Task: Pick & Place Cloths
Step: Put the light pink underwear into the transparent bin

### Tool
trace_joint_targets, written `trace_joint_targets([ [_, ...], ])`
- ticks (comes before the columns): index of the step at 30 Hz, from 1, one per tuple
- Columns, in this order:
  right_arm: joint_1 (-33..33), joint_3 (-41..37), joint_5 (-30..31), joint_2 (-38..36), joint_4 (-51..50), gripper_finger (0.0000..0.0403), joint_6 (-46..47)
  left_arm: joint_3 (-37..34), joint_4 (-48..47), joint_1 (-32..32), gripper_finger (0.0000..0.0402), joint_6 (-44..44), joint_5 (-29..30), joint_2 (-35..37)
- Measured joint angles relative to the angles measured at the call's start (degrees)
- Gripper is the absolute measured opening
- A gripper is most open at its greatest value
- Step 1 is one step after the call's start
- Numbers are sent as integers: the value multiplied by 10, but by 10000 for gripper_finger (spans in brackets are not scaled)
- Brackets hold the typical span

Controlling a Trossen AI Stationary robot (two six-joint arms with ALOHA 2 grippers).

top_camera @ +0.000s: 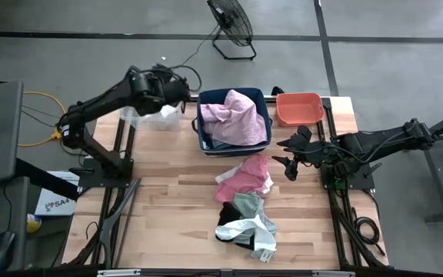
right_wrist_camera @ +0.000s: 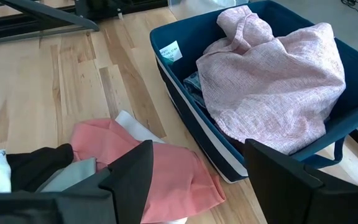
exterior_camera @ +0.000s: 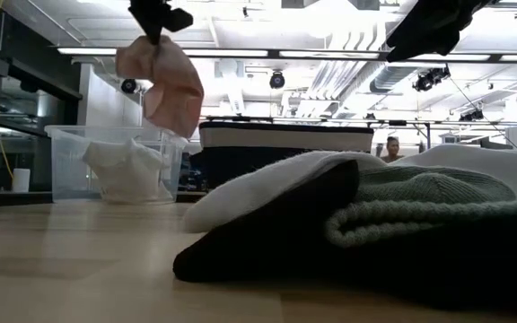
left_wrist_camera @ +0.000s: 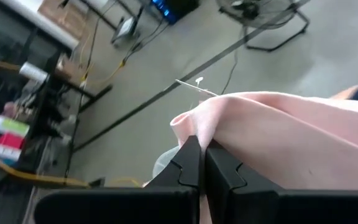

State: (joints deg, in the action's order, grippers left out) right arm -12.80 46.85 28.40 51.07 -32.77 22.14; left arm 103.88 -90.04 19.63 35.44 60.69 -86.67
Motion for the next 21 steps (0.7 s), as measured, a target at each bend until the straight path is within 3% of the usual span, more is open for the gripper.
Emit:
trace_joint_targets([
  [10, 0, 0, 0, 0, 0, 242, -9, -7, 0, 102, 0, -5, -38, 0],
  [21, 0, 0, 0, 0, 0, 242, -12, -78, 1, 199, 0, -30, -162, 0],
])
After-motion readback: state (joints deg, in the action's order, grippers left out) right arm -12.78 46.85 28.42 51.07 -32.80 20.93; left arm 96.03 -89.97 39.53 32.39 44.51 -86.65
